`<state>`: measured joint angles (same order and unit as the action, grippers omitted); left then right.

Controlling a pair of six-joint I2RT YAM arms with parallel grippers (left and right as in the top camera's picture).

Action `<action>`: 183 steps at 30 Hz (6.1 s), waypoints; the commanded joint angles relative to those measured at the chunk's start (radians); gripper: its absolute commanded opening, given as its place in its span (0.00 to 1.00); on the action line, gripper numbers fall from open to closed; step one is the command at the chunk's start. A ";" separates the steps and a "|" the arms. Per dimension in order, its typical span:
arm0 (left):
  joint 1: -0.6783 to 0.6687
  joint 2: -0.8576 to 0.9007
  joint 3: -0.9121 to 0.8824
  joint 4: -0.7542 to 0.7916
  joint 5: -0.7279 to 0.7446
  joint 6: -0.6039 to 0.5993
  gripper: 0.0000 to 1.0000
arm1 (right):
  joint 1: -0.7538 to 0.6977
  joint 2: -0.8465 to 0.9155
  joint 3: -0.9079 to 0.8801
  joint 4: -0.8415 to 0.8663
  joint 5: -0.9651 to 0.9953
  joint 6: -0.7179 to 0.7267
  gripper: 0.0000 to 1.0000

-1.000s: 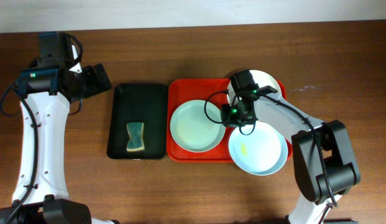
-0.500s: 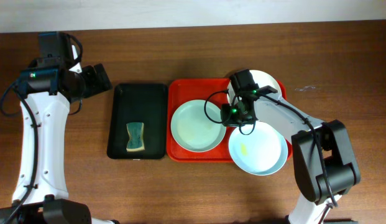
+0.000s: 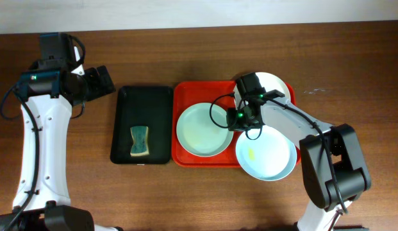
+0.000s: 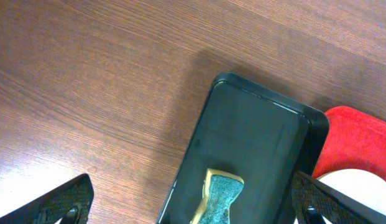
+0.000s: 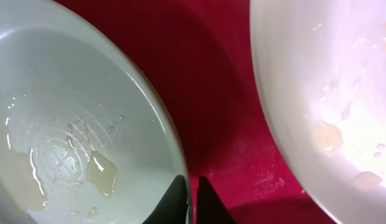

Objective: Clean dirty plates on tray and stack at the side

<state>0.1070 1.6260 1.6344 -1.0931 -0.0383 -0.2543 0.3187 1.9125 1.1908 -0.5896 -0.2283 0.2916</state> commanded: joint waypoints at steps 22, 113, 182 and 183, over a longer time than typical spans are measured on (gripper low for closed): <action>0.003 -0.002 0.004 -0.001 -0.004 -0.010 0.99 | -0.087 -0.001 0.197 -0.275 -0.162 0.001 0.04; 0.003 -0.002 0.004 -0.001 -0.004 -0.010 0.99 | 0.570 0.009 0.394 0.653 1.132 -0.629 0.04; 0.003 -0.002 0.004 -0.001 -0.004 -0.010 0.99 | -0.879 -0.152 -0.140 0.054 0.106 0.222 0.04; 0.003 -0.002 0.004 -0.001 -0.004 -0.010 0.99 | -0.870 -0.152 -0.140 0.056 0.109 0.222 0.04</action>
<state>0.1070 1.6260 1.6344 -1.0958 -0.0383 -0.2546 -0.5797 1.7573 1.0580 -0.5396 -0.1059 0.5030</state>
